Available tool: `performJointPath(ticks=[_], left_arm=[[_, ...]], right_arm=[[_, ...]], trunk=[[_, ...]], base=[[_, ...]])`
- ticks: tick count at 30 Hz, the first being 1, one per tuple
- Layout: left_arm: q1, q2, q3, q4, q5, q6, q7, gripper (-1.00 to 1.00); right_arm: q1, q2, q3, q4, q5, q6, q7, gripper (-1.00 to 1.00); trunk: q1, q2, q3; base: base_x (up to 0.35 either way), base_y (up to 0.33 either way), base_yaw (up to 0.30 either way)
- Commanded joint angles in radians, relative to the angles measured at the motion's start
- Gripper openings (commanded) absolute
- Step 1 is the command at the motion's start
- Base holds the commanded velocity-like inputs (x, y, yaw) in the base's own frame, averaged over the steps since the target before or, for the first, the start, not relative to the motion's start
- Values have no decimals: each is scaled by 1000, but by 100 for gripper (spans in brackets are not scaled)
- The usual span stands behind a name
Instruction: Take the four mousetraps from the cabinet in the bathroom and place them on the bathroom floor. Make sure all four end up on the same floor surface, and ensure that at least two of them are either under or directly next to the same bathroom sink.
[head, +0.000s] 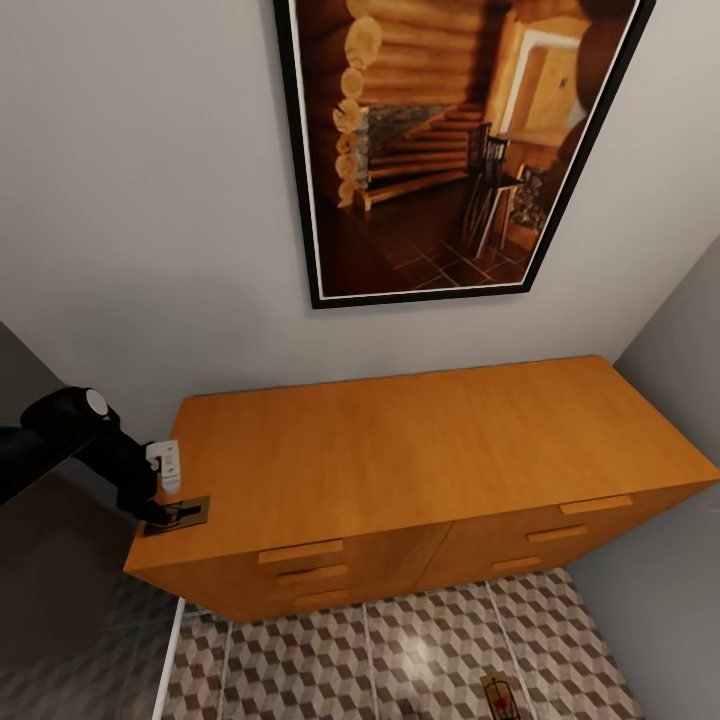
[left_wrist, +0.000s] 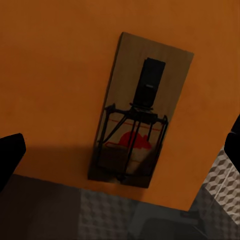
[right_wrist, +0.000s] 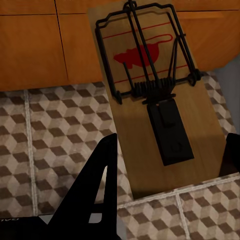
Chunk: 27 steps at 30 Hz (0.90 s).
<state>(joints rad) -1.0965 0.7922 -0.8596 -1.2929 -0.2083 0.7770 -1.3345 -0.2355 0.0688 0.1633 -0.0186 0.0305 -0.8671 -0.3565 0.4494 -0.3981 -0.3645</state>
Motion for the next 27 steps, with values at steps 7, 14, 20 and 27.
performJointPath(ticks=[7, 14, 20, 27], left_arm=[[-2, 1, -7, 1, -5, 10, -6, 100], [-2, 1, -10, 16, -5, 10, -6, 100], [-2, 0, -11, 19, -5, 10, -6, 100], [-2, -2, -34, 21, -5, 10, -5, 100]], right_arm=[[-1, 0, 7, 0, 2, -1, -9, -100], [-1, 0, 7, 0, 2, -1, -9, -100], [-1, 0, 7, 0, 2, -1, -9, -100], [-1, 0, 7, 1, 2, -1, -9, -100]], trunk=[[1, -2, -2], [1, -2, -2], [1, -2, -2], [1, -2, -2]], base=[[0, 0, 0], [0, 0, 0], [0, 0, 0], [0, 0, 0]])
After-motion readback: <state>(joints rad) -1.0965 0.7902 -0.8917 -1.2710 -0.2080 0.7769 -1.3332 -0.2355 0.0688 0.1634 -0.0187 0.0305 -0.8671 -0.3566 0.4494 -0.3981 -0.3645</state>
